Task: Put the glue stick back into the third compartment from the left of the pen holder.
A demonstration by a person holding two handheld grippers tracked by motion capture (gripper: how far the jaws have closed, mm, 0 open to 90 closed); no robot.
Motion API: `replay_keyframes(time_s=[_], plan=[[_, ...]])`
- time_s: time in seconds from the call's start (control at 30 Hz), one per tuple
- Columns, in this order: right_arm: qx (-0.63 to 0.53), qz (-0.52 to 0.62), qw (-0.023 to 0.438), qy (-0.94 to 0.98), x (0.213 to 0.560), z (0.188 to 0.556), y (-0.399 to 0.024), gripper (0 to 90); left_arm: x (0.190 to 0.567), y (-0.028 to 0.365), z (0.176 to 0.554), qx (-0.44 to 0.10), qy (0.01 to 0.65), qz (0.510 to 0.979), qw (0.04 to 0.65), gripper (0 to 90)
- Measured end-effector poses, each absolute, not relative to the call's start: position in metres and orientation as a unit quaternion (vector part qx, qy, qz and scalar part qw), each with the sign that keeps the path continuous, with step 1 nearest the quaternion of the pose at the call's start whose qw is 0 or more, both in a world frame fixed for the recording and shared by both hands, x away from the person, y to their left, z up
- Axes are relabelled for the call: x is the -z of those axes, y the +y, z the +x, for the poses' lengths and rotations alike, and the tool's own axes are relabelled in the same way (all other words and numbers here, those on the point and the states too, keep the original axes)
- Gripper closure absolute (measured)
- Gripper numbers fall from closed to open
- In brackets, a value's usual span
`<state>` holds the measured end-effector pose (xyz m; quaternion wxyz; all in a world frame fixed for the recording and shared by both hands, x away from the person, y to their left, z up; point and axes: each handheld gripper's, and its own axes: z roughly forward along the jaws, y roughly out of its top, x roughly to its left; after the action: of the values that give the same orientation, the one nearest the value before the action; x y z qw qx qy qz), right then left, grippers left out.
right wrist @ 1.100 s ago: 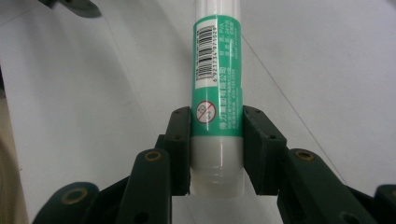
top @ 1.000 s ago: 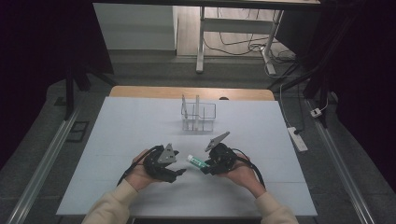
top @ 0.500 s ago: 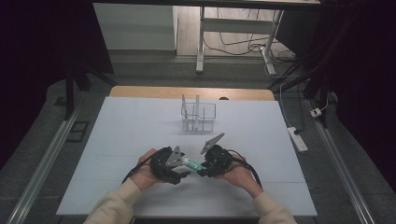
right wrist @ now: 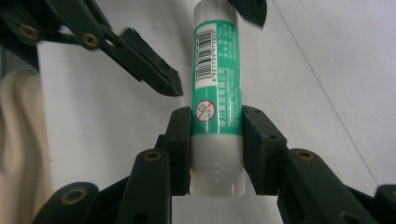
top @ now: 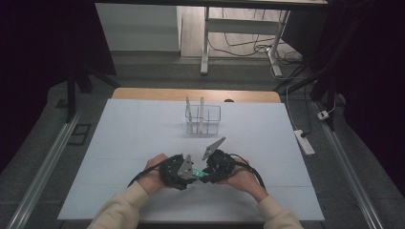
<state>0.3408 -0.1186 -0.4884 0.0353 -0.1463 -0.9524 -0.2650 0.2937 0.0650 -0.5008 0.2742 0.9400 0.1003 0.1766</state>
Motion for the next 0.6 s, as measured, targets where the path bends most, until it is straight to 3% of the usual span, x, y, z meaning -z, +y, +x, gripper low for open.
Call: replay_keyframes(time_s=[0.27, 0.6], plan=[[0.298, -0.159, 0.059, -0.939, 0.479, 0.342, -0.123, 64.2, 0.501, 0.064, 0.292, -0.190, 0.078, 0.946, 0.252, 55.8], [0.365, -0.170, 0.025, -0.915, 0.470, 0.341, -0.130, 58.6, 0.500, 0.068, 0.293, -0.174, 0.083, 0.943, 0.272, 66.0]])
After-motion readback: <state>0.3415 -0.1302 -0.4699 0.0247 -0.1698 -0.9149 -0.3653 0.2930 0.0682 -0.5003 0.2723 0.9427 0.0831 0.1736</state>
